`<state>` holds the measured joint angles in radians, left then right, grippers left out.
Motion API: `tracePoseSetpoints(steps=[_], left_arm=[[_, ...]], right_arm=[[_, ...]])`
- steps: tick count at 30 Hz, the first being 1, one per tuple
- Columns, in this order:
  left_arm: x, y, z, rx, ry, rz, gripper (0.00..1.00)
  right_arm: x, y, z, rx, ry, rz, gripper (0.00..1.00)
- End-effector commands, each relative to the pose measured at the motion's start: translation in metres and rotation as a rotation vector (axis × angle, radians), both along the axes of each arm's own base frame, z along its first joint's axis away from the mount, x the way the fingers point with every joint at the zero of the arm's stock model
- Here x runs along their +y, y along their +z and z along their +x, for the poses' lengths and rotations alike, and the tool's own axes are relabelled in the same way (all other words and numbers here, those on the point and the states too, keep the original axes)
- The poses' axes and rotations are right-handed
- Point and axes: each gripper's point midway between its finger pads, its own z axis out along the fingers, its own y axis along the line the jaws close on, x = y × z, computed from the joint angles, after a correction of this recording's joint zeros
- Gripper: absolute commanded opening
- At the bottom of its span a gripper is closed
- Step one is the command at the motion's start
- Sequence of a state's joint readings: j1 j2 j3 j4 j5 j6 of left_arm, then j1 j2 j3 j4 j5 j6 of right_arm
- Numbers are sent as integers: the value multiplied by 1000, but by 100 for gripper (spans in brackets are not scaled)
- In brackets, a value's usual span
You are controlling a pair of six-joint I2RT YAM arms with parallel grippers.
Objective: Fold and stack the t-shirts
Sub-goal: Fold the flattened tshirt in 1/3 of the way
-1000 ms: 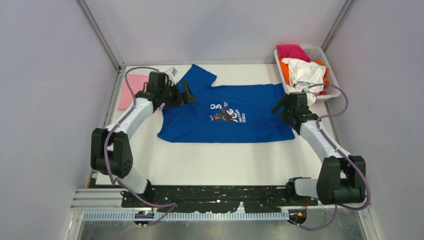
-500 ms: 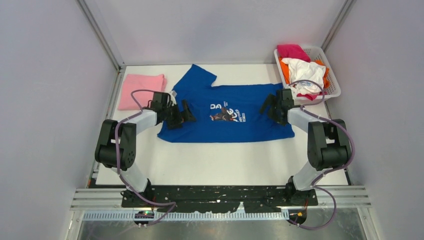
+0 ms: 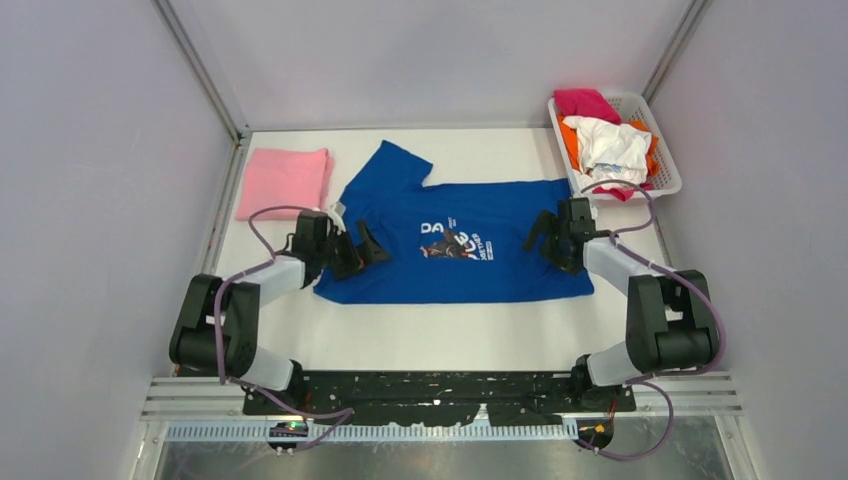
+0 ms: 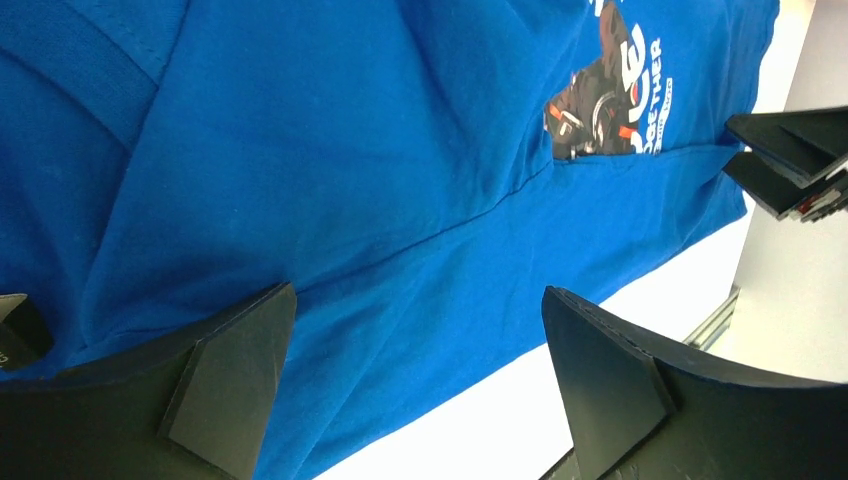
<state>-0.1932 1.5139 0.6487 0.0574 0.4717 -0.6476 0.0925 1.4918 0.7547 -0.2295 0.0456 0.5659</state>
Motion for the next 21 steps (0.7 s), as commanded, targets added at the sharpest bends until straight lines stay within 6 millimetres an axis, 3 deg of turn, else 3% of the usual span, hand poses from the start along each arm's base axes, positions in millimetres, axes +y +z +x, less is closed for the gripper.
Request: tracePoseSetpoints(steps=[1, 9, 13, 21], left_arm=[[2, -38, -73, 185, -2, 61, 100], [0, -56, -141, 220, -32, 97, 100], [-4, -51, -152, 205, -44, 100, 100], [3, -56, -183, 230, -14, 69, 100]], right_arm=[[1, -17, -56, 133, 44, 35, 97], [-6, -14, -110, 179, -23, 45, 96], [-13, -16, -130, 183, -82, 31, 95], [-13, -19, -147, 187, -100, 44, 95]])
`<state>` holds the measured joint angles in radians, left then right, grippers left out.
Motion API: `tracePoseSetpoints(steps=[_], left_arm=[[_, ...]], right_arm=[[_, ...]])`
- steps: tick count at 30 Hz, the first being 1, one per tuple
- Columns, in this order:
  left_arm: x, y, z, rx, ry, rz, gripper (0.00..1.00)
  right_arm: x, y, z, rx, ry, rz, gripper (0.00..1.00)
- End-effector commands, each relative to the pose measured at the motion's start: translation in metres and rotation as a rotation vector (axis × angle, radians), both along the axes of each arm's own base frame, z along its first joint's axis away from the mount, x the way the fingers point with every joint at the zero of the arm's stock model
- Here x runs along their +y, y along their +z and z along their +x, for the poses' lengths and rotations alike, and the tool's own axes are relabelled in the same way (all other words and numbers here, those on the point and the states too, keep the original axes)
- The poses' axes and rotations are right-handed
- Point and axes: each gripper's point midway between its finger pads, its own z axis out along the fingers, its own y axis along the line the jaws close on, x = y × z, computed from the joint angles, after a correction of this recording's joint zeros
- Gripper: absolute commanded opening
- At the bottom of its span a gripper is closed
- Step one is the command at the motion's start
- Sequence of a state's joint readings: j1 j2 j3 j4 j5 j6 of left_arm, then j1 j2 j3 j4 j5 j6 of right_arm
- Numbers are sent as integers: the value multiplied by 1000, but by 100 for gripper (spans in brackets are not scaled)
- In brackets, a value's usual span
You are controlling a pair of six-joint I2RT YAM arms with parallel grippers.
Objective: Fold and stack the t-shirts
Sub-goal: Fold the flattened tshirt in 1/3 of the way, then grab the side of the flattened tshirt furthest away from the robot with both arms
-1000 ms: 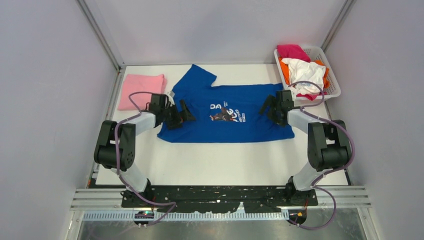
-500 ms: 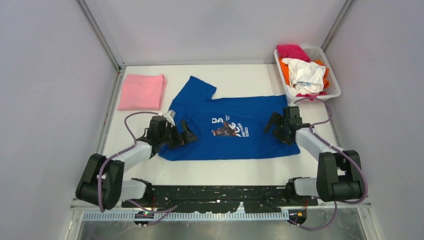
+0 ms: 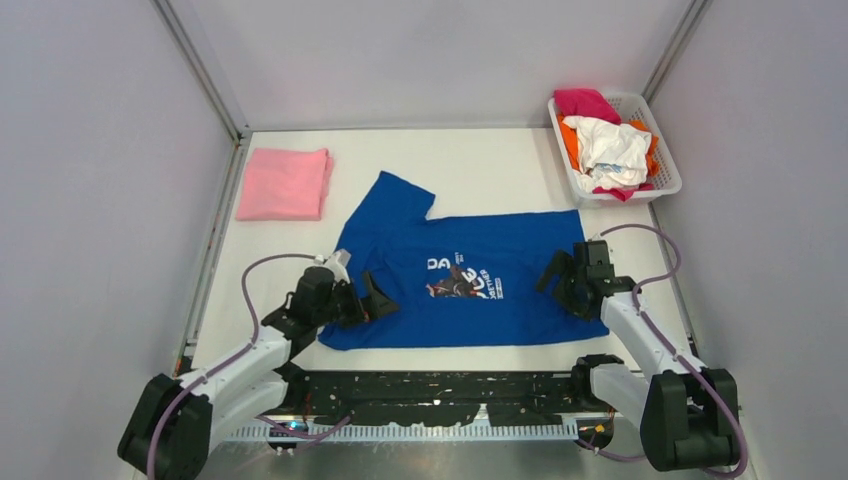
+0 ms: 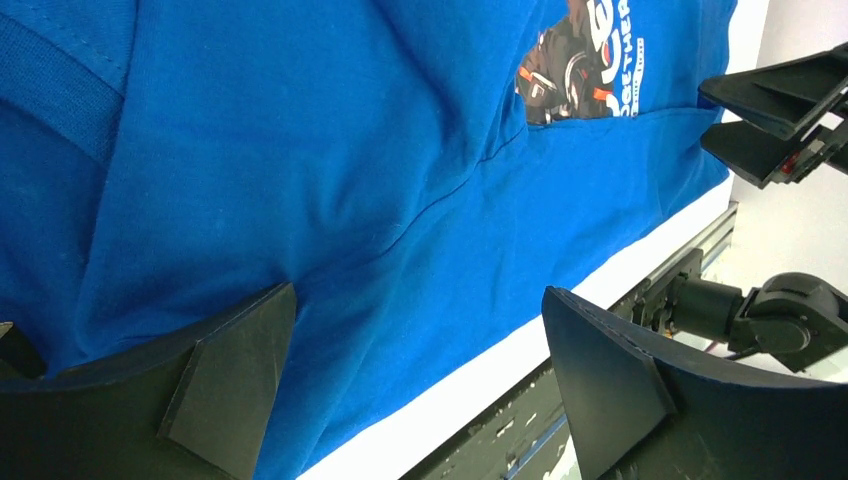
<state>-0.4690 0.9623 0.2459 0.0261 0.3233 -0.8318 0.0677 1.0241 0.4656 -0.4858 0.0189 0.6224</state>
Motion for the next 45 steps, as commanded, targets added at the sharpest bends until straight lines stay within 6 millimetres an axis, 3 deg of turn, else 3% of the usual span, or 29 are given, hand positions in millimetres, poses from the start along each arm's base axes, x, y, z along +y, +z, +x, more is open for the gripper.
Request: tracePoseSetpoints(steps=[1, 8, 21, 24, 26, 32, 36, 40, 41, 45], left_arm=[[29, -53, -61, 259, 37, 107, 100], [31, -45, -64, 201, 38, 92, 100], [40, -47, -73, 219, 24, 145, 100], [39, -40, -68, 186, 27, 132, 100], [35, -24, -59, 130, 23, 122, 100], [28, 40, -13, -56, 43, 138, 100], [27, 85, 29, -141, 87, 201, 100], [15, 125, 87, -223, 98, 227, 100], [13, 130, 103, -233, 92, 247, 100], [14, 135, 174, -217, 119, 327, 100]], right_arm=[[-4, -16, -36, 112, -42, -4, 95], [-11, -10, -47, 102, -46, -37, 96], [-19, 15, -19, -39, -1, -99, 95], [-15, 21, -13, -70, 18, -86, 95], [-14, 29, -9, -97, 26, -84, 95], [-7, 67, 9, -214, 52, -55, 96], [-16, 89, 26, -273, 16, -99, 95], [-17, 103, 50, -301, 9, -103, 95], [-13, 111, 57, -323, 28, -88, 95], [-7, 101, 75, -281, 70, -62, 96]])
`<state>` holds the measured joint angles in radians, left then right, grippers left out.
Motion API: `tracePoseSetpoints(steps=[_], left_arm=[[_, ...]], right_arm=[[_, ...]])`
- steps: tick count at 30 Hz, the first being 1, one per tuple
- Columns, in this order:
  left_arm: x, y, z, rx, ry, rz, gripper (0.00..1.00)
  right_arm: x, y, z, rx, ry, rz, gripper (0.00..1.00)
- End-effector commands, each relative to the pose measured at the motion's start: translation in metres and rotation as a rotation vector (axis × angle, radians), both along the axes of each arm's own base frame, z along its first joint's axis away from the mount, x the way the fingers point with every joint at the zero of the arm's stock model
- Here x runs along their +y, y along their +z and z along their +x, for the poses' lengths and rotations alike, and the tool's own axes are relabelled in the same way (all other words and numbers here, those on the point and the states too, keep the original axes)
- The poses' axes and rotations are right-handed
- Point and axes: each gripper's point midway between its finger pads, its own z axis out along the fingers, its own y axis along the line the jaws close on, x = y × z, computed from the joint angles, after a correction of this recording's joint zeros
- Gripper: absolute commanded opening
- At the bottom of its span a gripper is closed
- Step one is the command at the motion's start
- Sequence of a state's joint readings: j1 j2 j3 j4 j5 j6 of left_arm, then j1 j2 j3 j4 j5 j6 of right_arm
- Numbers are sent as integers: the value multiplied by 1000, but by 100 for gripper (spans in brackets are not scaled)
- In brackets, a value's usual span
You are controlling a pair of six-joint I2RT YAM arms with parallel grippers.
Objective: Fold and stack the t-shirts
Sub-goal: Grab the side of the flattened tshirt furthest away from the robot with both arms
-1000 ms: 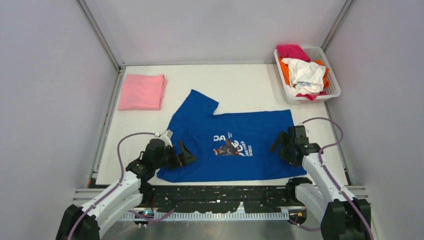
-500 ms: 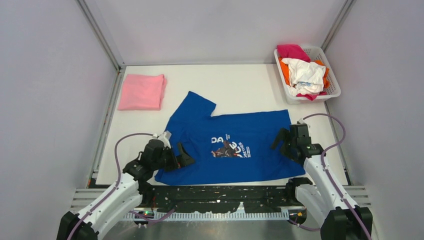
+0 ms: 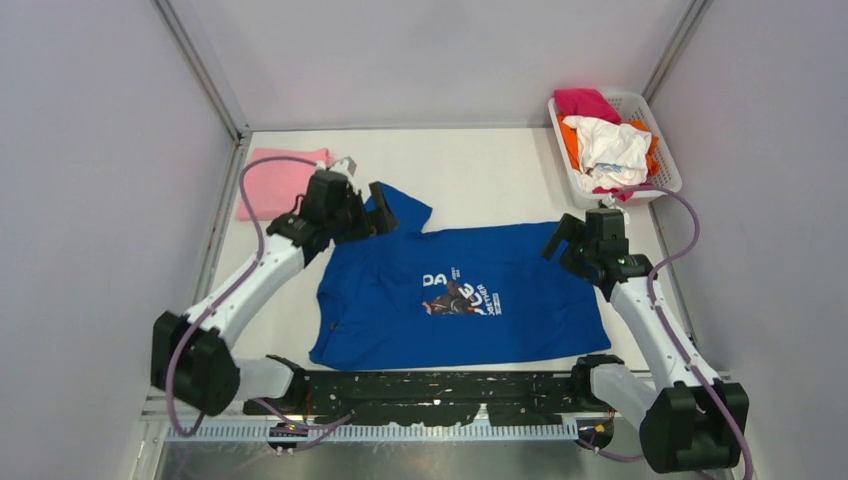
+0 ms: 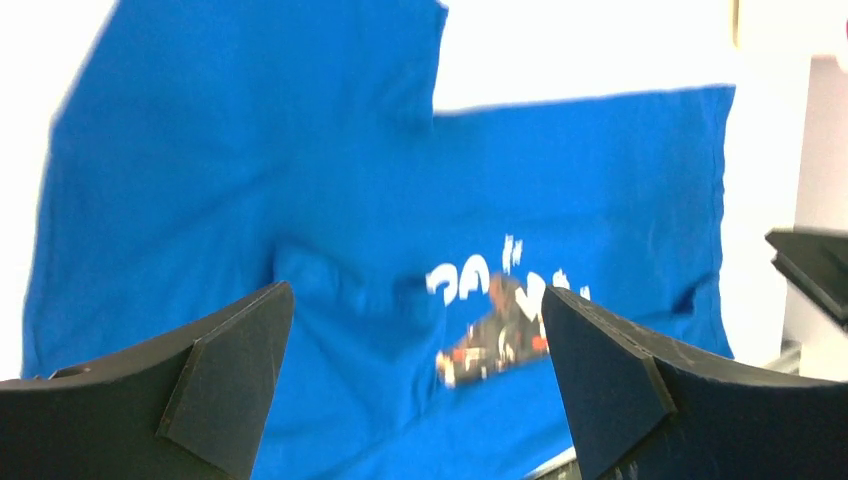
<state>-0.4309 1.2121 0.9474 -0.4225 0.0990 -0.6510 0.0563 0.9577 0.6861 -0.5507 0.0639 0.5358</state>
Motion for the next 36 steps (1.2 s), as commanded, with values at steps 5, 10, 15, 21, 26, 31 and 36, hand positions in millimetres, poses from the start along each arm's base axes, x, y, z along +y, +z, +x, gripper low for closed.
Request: tracePoseSetpoints(steps=[5, 10, 15, 21, 26, 31, 36], left_arm=[[1, 2, 171, -44, -6, 81, 100], [-7, -16, 247, -18, -36, 85, 100], [-5, -47, 284, 48, -33, 49, 100], [-8, -86, 263, 186, -68, 47, 100], [-10, -106, 241, 269, -131, 49, 100], [-15, -118, 225, 341, -161, 19, 100], [-15, -119, 216, 363, -157, 36, 100]], right_arm=[[5, -2, 36, -12, 61, 35, 96], [-3, -14, 43, 10, 49, 41, 95], [-3, -23, 41, 39, 58, 67, 95], [-10, -22, 41, 26, 29, 71, 96], [-8, -25, 39, 29, 33, 87, 95], [-7, -24, 39, 20, 36, 95, 95], [-9, -21, 38, 7, 35, 92, 96]])
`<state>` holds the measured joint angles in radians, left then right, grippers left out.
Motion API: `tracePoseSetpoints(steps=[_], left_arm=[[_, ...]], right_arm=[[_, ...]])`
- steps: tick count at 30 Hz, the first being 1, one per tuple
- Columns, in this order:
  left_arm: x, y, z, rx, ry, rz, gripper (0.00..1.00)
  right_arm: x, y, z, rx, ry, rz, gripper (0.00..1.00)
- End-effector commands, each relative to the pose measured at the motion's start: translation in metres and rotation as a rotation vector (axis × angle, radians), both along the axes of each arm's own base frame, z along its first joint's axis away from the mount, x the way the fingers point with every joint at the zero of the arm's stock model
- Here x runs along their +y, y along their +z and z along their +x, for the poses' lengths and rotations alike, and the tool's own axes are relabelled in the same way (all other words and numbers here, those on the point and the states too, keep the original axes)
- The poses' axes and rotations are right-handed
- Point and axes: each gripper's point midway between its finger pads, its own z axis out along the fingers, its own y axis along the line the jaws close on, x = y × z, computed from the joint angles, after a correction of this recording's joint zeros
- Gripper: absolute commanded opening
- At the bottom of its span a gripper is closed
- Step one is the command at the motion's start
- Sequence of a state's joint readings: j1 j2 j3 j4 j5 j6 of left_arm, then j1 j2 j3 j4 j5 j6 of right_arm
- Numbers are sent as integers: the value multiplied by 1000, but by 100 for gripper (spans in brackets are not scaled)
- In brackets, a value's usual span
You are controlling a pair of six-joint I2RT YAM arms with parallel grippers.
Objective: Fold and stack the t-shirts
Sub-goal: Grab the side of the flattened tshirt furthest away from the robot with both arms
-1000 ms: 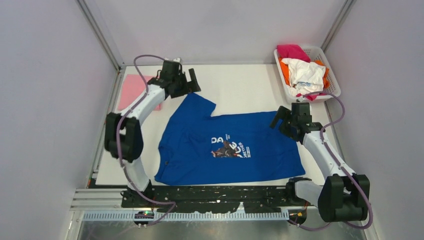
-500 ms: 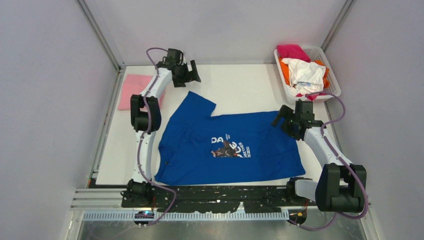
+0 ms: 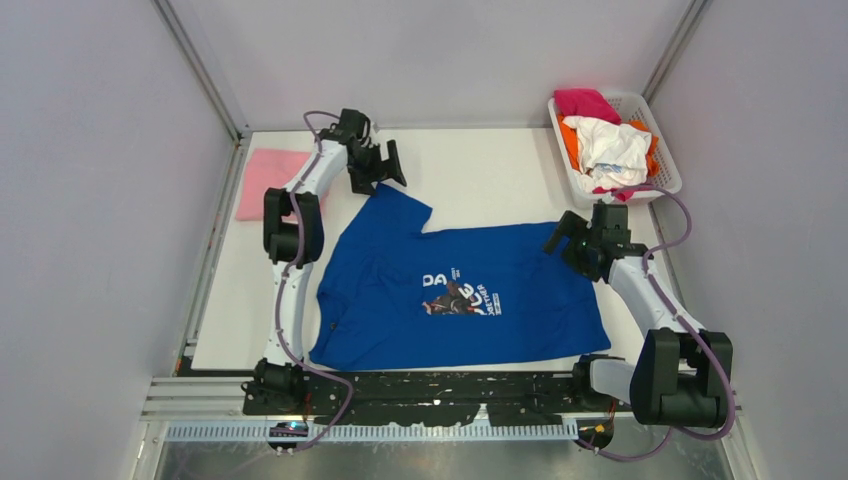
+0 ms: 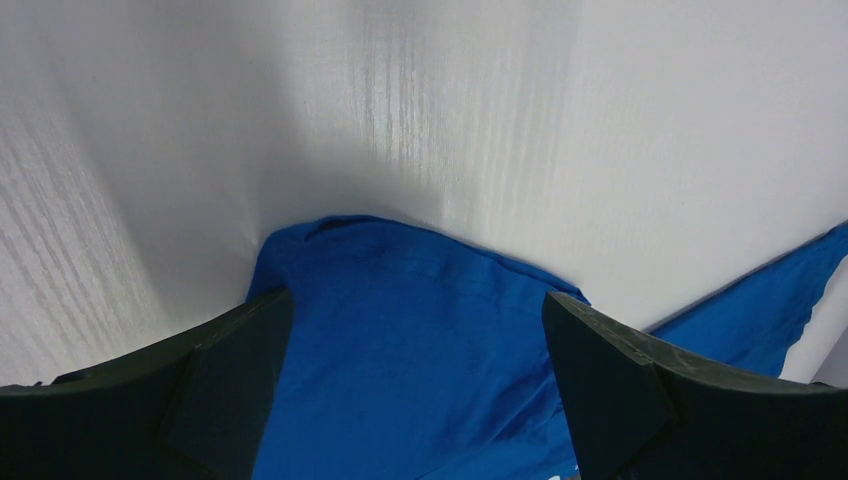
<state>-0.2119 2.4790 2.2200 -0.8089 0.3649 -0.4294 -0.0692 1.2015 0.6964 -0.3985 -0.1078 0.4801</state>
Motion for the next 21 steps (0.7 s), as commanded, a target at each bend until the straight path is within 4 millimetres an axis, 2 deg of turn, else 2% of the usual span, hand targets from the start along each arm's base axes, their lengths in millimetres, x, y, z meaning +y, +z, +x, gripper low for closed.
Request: tracePoseSetpoints(steps=[1, 4, 13, 15, 19, 21], left_arm=[[-7, 3, -17, 41, -42, -16, 100], [-17, 1, -27, 68, -74, -27, 99], [-26, -1, -48, 105, -100, 31, 97], [-28, -3, -52, 115, -103, 38, 91], [-27, -3, -54, 102, -97, 78, 69], [-25, -3, -53, 95, -86, 102, 61]], right_arm=[[-2, 15, 8, -74, 4, -1, 95], [-3, 16, 7, -80, 2, 0, 95], [-3, 17, 4, -90, 6, 10, 95], [-4, 18, 4, -96, 5, 10, 95], [-4, 20, 3, -102, 5, 15, 96], [-4, 20, 3, -103, 6, 19, 95]])
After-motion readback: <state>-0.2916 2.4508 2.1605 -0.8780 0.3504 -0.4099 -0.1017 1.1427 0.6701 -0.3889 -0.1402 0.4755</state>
